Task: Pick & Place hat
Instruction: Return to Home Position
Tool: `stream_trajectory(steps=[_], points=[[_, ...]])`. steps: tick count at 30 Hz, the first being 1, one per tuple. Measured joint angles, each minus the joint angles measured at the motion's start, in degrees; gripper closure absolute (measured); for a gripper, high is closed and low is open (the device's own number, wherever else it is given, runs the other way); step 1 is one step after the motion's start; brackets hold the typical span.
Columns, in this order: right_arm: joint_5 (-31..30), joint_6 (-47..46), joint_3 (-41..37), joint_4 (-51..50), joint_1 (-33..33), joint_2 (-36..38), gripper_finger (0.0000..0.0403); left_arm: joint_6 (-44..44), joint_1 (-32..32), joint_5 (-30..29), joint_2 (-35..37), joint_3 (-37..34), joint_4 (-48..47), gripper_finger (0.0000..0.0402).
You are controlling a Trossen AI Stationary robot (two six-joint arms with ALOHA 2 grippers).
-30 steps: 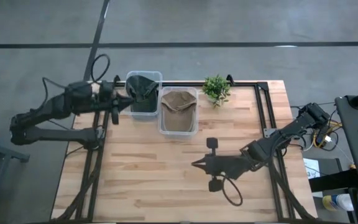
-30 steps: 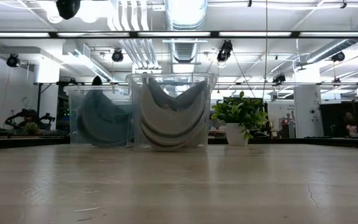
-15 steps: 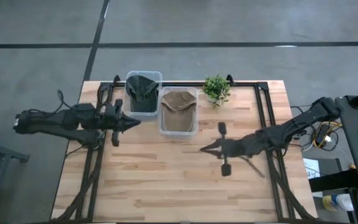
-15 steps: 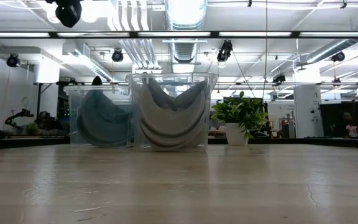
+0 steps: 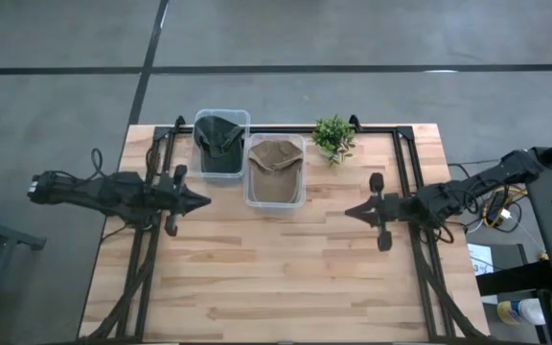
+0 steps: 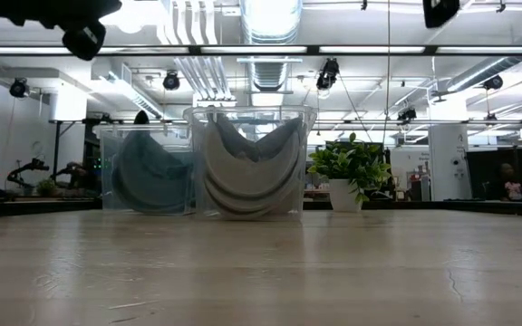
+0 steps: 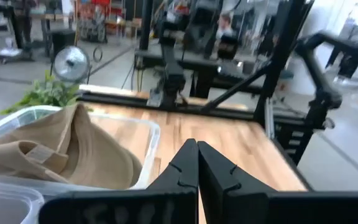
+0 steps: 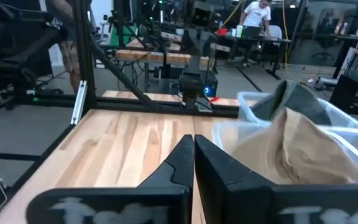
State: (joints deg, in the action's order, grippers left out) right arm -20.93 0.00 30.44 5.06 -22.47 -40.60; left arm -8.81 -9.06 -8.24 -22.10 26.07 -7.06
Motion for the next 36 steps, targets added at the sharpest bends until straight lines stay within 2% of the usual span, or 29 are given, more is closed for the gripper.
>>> stream_trajectory(steps=[6, 13, 17, 19, 22, 28, 36], points=[[0.05, -1.16, -6.31, 0.03, 1.08, 6.34, 0.0395, 1.02, -0.02, 1.69, 6.45, -6.12, 3.07, 0.0401], [0.45, 0.37, -9.58, 0.27, 1.54, 10.48, 0.0395, 2.59, 0.01, 1.67, 15.55, -11.27, 3.06, 0.0401], [2.26, 0.87, -13.25, 3.39, 1.8, 12.65, 0.0395, 2.89, 0.01, 1.69, 20.29, -14.62, 2.18, 0.0401], [5.19, 1.16, -15.45, 6.95, 2.01, 13.29, 0.0395, 2.77, 0.01, 1.76, 22.09, -16.06, 2.52, 0.0401], [7.7, 1.52, -18.4, 11.62, 2.26, 13.67, 0.0395, 2.8, 0.01, 2.18, 21.85, -17.26, 1.84, 0.0401], [8.53, 1.26, -23.39, 13.98, 2.94, 14.17, 0.0395, 2.96, 0.01, 2.98, 22.04, -18.32, 1.57, 0.0401], [11.85, 1.26, -26.12, 8.54, 6.81, 19.64, 0.0395, 4.1, 0.01, 3.2, 22.04, -15.14, -2.6, 0.0402]])
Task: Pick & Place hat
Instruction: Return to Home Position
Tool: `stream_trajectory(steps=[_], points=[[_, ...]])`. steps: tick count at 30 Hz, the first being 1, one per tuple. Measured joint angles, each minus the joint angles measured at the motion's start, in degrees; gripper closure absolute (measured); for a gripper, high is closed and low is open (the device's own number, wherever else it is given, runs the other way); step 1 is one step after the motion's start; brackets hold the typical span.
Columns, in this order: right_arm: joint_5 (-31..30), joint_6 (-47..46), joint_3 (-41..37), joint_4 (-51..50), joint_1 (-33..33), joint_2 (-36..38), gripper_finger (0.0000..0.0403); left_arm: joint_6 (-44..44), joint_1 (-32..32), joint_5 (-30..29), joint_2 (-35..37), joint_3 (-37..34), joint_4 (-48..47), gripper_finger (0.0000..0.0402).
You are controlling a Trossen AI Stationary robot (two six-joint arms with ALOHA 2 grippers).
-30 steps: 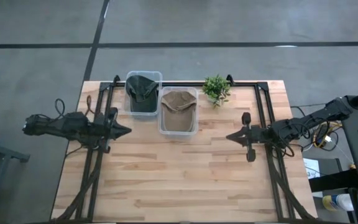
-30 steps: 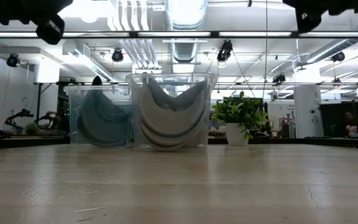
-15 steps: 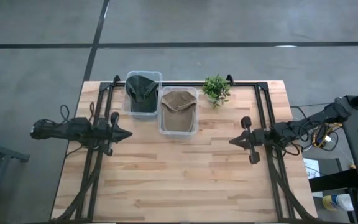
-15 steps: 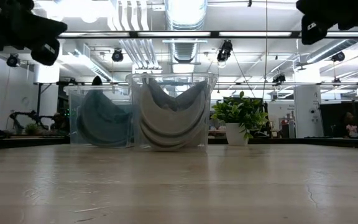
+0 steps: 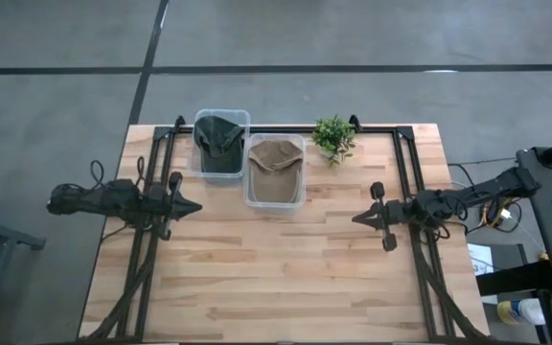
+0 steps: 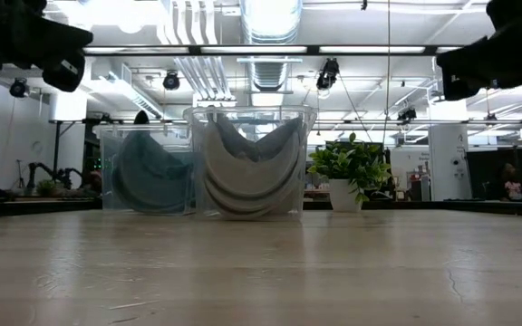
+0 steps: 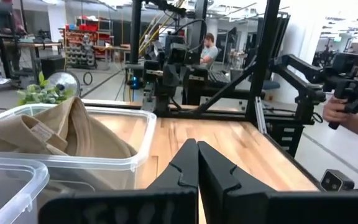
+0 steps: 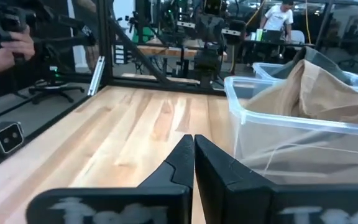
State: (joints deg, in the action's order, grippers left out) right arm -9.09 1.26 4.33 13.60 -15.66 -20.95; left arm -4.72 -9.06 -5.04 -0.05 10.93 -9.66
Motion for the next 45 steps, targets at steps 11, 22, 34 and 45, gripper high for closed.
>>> stream_trajectory(steps=[11, 22, 34, 45], points=[[7.28, -0.52, -3.81, -8.75, 10.37, 10.82, 0.0394, -0.31, 0.04, -0.95, 0.0, -3.9, -0.69, 0.0402], [-2.38, 0.28, -3.81, -9.16, 12.35, 11.09, 0.0394, -0.47, 0.04, -5.38, -0.96, -6.46, -0.42, 0.0402], [-2.53, -0.25, -3.81, -9.13, 12.33, 11.09, 0.0394, -0.45, 0.04, -5.5, -1.6, -6.46, -0.64, 0.0401], [-2.55, -0.17, -3.79, -9.1, 12.31, 11.09, 0.0394, -0.43, 0.04, -5.51, -1.6, -6.46, -0.77, 0.0402]])
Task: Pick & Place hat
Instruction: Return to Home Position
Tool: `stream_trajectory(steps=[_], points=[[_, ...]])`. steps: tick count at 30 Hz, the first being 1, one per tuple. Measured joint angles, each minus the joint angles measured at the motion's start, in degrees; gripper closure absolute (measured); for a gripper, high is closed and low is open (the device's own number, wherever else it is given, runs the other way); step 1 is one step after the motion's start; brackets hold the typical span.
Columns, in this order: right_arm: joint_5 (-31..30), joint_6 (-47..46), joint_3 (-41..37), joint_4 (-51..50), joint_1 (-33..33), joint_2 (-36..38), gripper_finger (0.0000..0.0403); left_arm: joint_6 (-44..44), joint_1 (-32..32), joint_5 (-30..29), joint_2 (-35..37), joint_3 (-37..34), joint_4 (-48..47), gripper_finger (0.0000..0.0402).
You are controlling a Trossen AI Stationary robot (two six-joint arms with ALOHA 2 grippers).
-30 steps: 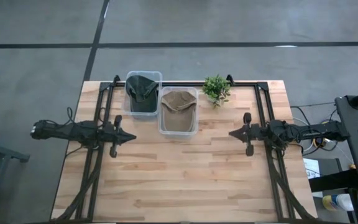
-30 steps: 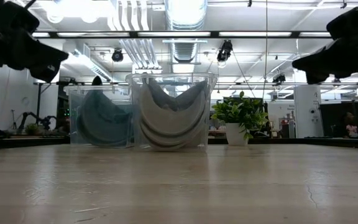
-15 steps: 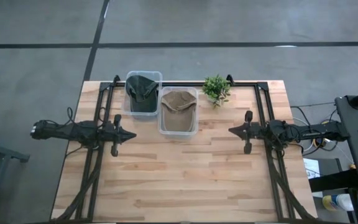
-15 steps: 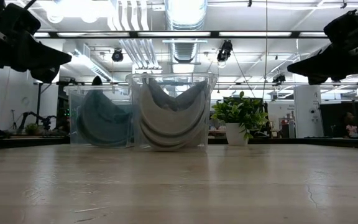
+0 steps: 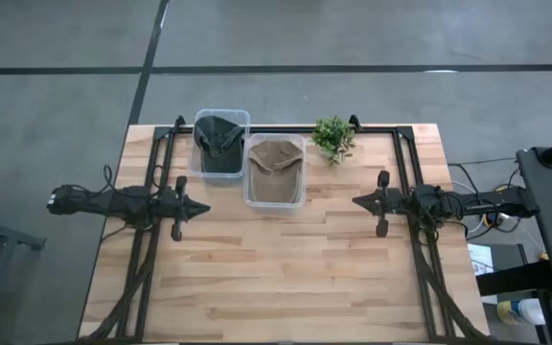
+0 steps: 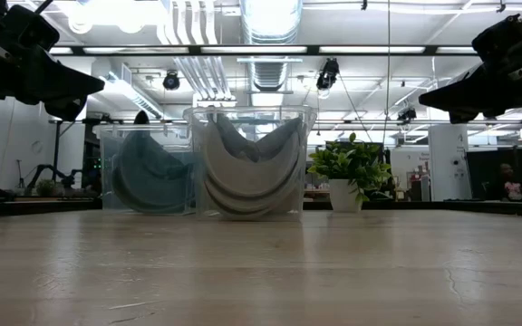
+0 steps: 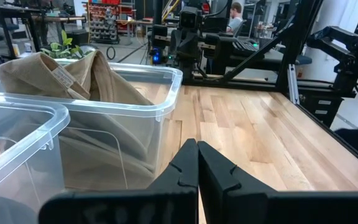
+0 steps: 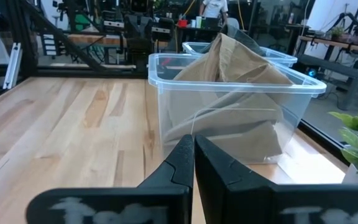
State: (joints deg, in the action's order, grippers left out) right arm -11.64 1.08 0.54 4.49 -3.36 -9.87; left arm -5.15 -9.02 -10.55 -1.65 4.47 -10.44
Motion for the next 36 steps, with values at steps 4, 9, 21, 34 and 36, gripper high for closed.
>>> stream_trajectory(steps=[4, 9, 21, 34, 36], points=[[0.0, 0.47, 0.0, 0.0, 0.0, -0.02, 0.0394, 0.0, 0.0, 0.0, 0.0, 0.0, -0.02, 0.0402], [0.0, -0.09, 0.0, 0.0, 0.0, -0.02, 0.0394, 0.0, 0.0, 0.0, -0.02, 0.0, -0.04, 0.0401], [-0.02, -1.2, 0.04, 0.0, 0.0, -0.04, 0.0394, 0.02, 0.0, 0.0, -0.02, -0.02, -0.04, 0.0402], [-0.01, -1.38, 0.04, 0.02, 0.0, -0.04, 0.0394, 0.01, 0.0, 0.0, -0.02, -0.07, -0.06, 0.0402], [-0.02, -1.38, 0.04, 0.02, 0.0, -0.04, 0.0394, 0.01, 0.0, 0.0, -0.01, -0.07, -0.05, 0.0402]])
